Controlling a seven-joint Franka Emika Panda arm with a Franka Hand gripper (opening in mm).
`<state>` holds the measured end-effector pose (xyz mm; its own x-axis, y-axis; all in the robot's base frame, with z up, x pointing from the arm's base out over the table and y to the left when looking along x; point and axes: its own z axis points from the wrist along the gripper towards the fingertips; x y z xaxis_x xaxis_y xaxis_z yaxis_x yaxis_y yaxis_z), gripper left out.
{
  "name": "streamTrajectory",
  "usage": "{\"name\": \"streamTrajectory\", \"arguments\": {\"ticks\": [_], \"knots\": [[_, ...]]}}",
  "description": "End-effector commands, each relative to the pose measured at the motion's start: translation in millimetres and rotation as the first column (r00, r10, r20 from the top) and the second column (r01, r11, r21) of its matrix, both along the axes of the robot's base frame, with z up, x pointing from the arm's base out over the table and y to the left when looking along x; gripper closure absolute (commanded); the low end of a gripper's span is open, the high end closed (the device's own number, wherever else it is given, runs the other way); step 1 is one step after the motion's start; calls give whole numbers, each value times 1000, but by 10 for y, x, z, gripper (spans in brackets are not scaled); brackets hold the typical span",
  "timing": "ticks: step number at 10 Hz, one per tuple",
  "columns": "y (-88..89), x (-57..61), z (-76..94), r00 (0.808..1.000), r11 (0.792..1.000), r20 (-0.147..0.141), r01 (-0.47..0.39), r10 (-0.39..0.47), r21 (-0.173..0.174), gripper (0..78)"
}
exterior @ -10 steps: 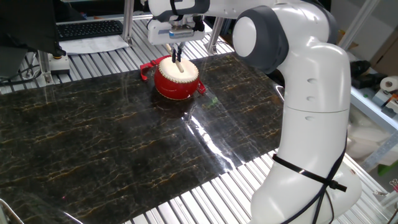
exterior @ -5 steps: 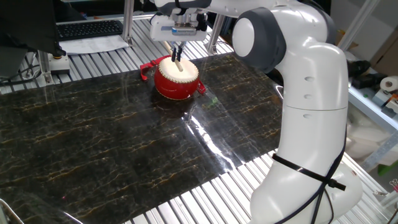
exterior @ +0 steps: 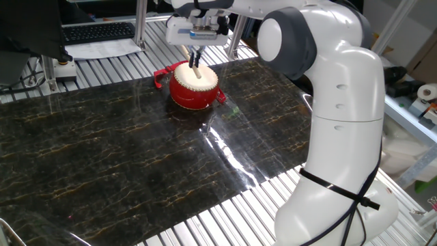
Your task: Play the drum
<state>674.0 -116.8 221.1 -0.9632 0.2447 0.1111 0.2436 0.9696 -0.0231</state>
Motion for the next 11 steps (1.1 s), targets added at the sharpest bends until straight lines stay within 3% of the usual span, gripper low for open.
{"name": "streamTrajectory", "arguments": {"ticks": [1,4,7,10,11], "knots": [[-231,-66,-40,999,999,6,-45,45,-13,764],[-161,-38,-53,999,999,6,-42,42,-3,764],[-109,-122,-103,999,999,13,-33,33,-3,764],[-127,-144,-100,996,1000,85,-7,6,0,764],[-128,-145,-99,996,1000,85,-6,6,0,764]]}}
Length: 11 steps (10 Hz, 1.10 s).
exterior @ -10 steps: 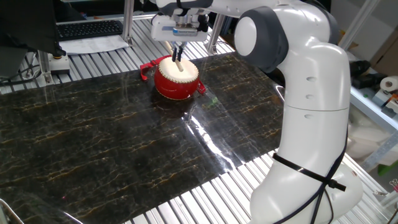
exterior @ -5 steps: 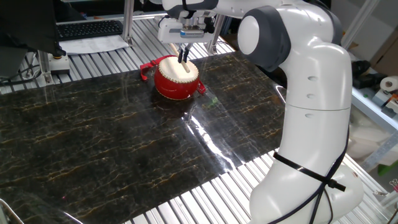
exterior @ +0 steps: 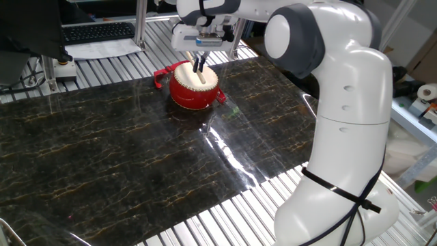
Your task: Play the drum
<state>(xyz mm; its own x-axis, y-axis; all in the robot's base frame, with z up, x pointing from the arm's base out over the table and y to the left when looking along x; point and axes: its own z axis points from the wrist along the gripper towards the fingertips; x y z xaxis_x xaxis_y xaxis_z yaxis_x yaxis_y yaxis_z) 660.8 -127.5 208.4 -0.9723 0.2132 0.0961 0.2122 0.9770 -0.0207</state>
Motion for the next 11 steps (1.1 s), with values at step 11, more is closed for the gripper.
{"name": "streamTrajectory", "arguments": {"ticks": [11], "knots": [[-43,11,-24,996,998,63,59,-58,-11,764]]}}
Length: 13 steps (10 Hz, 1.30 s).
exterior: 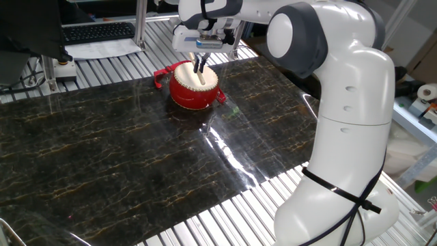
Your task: Play the drum
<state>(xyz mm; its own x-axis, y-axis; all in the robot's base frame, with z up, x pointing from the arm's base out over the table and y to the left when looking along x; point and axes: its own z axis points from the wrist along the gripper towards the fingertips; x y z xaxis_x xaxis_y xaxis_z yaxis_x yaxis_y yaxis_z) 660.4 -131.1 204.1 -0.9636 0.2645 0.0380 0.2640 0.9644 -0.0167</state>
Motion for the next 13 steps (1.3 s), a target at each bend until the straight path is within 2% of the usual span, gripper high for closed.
{"name": "streamTrajectory", "arguments": {"ticks": [1,5,6,8,9,13], "knots": [[-7,15,19,1000,1000,6,11,-11,-3,764],[-7,16,19,1000,1000,7,16,-16,-1,764],[-8,17,21,999,999,11,46,-46,1,764],[-15,26,31,999,999,10,51,-51,15,764],[-22,35,39,999,999,9,49,-49,15,3],[-22,35,39,999,999,9,49,-49,15,3]]}}
